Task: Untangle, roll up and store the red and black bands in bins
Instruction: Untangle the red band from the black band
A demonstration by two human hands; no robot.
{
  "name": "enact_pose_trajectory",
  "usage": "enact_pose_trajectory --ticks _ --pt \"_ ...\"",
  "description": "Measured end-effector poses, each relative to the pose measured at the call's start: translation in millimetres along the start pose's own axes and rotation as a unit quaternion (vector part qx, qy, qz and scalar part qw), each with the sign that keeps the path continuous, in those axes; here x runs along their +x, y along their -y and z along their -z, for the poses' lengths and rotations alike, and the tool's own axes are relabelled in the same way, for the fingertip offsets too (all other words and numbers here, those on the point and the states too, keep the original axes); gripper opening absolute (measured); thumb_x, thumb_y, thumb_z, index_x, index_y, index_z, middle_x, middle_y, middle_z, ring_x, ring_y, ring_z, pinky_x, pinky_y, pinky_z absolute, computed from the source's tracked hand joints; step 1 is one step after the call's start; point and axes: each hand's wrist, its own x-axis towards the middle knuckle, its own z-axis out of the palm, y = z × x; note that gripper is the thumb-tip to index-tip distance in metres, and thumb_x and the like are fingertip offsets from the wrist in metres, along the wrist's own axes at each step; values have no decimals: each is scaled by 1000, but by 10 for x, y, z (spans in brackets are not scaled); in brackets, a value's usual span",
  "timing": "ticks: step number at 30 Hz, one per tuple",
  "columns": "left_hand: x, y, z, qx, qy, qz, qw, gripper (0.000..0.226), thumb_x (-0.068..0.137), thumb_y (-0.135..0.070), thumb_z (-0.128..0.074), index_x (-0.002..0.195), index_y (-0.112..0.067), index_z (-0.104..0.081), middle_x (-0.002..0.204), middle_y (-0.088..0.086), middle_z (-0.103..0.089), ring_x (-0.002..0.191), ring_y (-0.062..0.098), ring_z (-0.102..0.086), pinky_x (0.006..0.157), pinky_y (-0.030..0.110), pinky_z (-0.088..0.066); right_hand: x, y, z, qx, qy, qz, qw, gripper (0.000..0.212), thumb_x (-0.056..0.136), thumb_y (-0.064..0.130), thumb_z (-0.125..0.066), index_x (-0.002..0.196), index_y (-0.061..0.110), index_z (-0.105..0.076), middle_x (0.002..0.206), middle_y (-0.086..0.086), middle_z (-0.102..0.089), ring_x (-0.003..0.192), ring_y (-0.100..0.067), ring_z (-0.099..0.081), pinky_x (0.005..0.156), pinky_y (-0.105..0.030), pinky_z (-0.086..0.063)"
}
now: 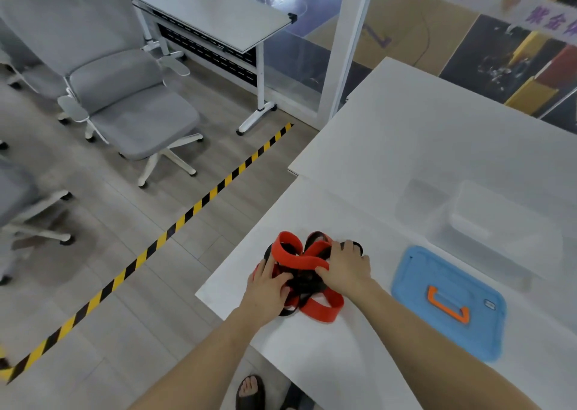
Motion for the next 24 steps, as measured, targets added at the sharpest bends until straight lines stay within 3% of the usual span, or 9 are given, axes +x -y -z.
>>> enact_pose_trajectory --ticks 3,6,9,12,14,17,21,24 --pt "-21 11 -25 -1 -4 -3 1000 43 93 -40 -37 128 -43 -61 171 1 -15 142 33 -36 115 53 -40 105 58 10 4 5 17 1000 79 85 65 -74 140 12 -52 132 -10 -61 121 -31 -62 101 -45 -54" --pt "-39 -36 22 3 14 5 1000 41 96 -43 -37 132 -45 -58 173 4 -10 145 37 -33 116 55 -38 156 46 69 61 49 35 996 42 96 52 -70 111 13 -63 101 -5 -70 93 -27 -70 82 -42 -60" --pt "-67 -61 67 -4 42 18 999 39 102 -40 -46 139 -44 -55 174 13 -5 158 40 -12 123 57 -28 149 -88 223 197 75 34 977 30 97 40 -69 80 16 -63 81 -3 -67 79 -25 -67 68 -35 -49" --pt "-107 -93 137 -8 69 35 997 46 105 -36 -48 149 -46 -45 174 12 5 160 40 -5 127 54 -19 -18 -166 530 327 64 51 942 33 96 33 -71 70 14 -64 70 1 -64 65 -16 -59 63 -30 -44" --pt "-126 -135 172 -8 69 32 997 50 105 -34 -48 152 -49 -38 173 12 8 159 39 -8 127 54 -20 -148 -176 709 300 15 91 949 34 98 34 -68 72 14 -59 74 1 -62 69 -18 -57 64 -32 -43" --pt "-146 -214 201 -56 52 46 996 48 104 -38 -48 147 -54 -36 172 10 3 155 36 -18 120 57 -33 -316 -179 907 182 -64 158 968 27 103 39 -61 86 17 -59 99 3 -58 90 -22 -59 79 -40 -49" --pt "-162 -294 258 -136 23 72 988 35 105 -52 -38 140 -52 -39 171 7 -10 157 32 -18 118 57 -37 -541 -178 1169 127 -184 211 952 26 104 35 -61 109 13 -73 128 1 -57 111 -21 -58 97 -41 -50" --pt "-175 -371 386 -191 -10 78 978 37 107 -50 -39 143 -43 -44 170 6 -12 154 30 -30 120 46 -37 -692 -189 1264 122 -271 221 929 19 103 27 -65 110 14 -77 144 -4 -54 128 -27 -55 108 -47 -46"
